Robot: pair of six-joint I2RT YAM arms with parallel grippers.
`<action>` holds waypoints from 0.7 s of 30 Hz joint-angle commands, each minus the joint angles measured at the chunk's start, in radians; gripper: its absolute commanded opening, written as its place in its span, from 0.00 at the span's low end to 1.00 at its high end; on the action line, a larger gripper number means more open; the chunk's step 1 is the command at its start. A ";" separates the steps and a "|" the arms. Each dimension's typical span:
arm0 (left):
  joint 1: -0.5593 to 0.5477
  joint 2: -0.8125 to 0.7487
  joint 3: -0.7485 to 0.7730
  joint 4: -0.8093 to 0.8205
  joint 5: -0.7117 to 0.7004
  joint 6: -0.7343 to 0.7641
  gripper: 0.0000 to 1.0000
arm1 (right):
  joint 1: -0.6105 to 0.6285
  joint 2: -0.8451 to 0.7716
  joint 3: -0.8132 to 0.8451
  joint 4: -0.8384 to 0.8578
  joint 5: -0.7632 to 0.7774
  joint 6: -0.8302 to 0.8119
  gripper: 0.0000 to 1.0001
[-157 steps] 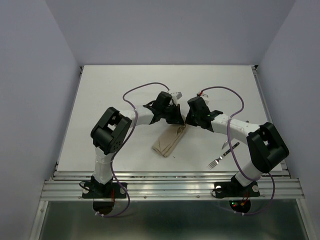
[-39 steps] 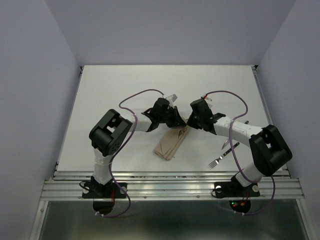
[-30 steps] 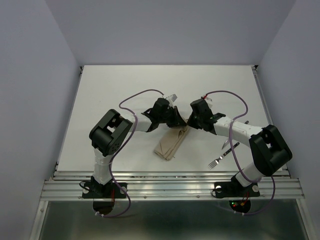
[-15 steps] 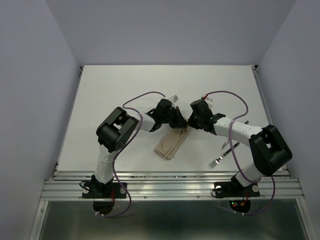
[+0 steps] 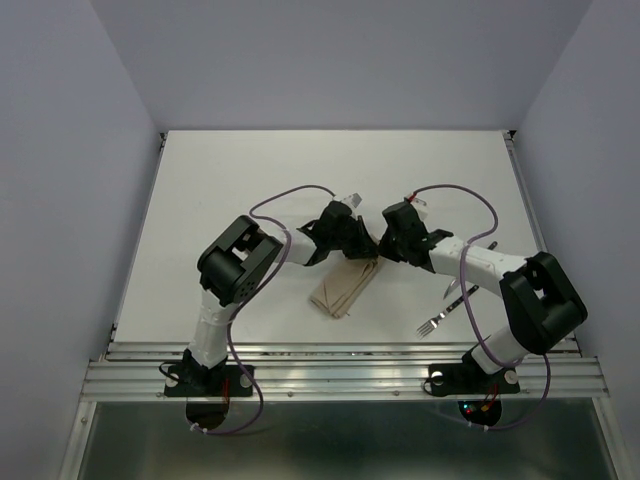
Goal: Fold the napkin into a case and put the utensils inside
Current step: Stuff the top corner of the smaller-rectangle-folded napkin into the folded napkin.
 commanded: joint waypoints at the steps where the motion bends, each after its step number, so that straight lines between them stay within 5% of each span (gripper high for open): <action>1: -0.011 -0.089 -0.020 -0.037 -0.036 0.047 0.00 | -0.007 -0.066 -0.003 0.002 0.029 -0.027 0.01; 9: -0.011 -0.146 -0.093 0.114 0.089 -0.019 0.00 | -0.007 -0.059 0.000 0.004 0.006 -0.019 0.01; 21: -0.029 -0.011 -0.048 0.213 0.137 -0.115 0.00 | -0.007 -0.048 0.006 0.007 -0.011 -0.013 0.01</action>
